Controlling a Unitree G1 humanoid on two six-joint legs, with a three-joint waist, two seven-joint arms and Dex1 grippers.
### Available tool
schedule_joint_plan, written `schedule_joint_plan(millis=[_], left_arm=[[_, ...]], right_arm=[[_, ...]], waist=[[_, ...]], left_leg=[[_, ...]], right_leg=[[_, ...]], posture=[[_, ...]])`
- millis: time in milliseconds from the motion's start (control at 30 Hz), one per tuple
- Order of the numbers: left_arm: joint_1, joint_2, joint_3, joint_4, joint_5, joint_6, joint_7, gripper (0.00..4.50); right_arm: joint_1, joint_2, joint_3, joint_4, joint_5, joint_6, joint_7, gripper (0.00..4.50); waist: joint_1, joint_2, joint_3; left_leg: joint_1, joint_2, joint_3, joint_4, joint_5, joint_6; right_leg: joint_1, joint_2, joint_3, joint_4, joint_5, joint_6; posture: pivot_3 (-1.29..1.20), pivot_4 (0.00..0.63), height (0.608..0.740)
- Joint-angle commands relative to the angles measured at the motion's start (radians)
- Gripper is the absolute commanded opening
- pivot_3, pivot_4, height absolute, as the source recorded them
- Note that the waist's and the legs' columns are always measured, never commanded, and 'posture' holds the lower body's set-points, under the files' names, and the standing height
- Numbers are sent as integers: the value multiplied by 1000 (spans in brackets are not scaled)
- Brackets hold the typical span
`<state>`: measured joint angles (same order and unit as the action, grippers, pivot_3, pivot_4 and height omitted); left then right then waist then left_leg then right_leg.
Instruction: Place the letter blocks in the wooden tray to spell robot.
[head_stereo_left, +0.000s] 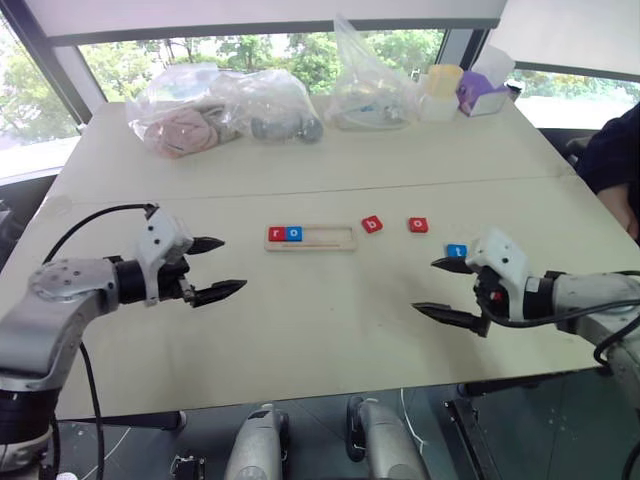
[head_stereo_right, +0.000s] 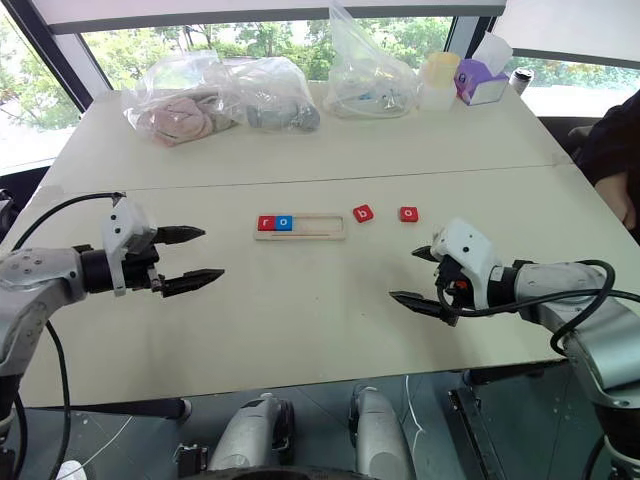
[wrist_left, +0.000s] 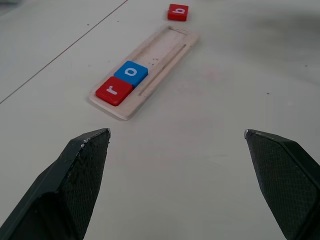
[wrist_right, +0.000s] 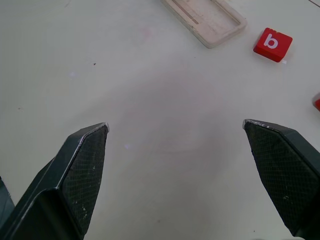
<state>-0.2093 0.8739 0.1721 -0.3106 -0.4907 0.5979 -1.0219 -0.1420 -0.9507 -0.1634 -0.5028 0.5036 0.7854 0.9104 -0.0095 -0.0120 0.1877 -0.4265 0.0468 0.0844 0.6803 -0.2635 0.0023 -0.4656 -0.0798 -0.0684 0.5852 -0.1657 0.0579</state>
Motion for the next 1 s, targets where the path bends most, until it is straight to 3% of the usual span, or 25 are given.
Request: schedule_joint_plan(millis=[33, 433, 700, 867, 1000], left_arm=[[-26, 24, 2, 0, -11, -36, -41, 4500], [-99, 36, -37, 73, 17, -78, -87, 4500], [-213, 10, -118, 239, 92, -193, -129, 4500], [-389, -68, -219, 531, 217, -414, -175, 4500], [-589, -170, -303, 896, 327, -648, -251, 4500]], right_arm=[[-30, -19, -26, -4, 5, -33, 10, 4441], [-80, -3, 6, -1, -2, -45, -12, 4441], [-65, 25, 17, -23, -8, -51, -58, 4441], [-52, 40, 31, -49, -18, -50, -92, 4441], [-35, 55, 31, -79, -22, -44, -131, 4441]], waist=[[0, 0, 0], [2, 0, 0], [12, 0, 0], [27, 0, 0], [41, -1, 0]], left_leg=[[0, 0, 0, 0, 0, 0], [0, 0, 0, 0, 0, 0], [0, -1, 2, 1, 0, 0], [1, -2, 3, 3, 0, 0], [1, -3, 2, 5, 1, 1]], right_leg=[[0, 0, 0, 0, 0, 0], [0, 0, 0, 1, 0, 0], [0, 0, 0, 3, 0, 0], [0, 0, 0, 8, 0, 0], [1, 0, 0, 10, 1, -1]], posture=[[0, 150, 740], [0, 150, 740], [0, 150, 740], [0, 150, 740], [0, 150, 740]])
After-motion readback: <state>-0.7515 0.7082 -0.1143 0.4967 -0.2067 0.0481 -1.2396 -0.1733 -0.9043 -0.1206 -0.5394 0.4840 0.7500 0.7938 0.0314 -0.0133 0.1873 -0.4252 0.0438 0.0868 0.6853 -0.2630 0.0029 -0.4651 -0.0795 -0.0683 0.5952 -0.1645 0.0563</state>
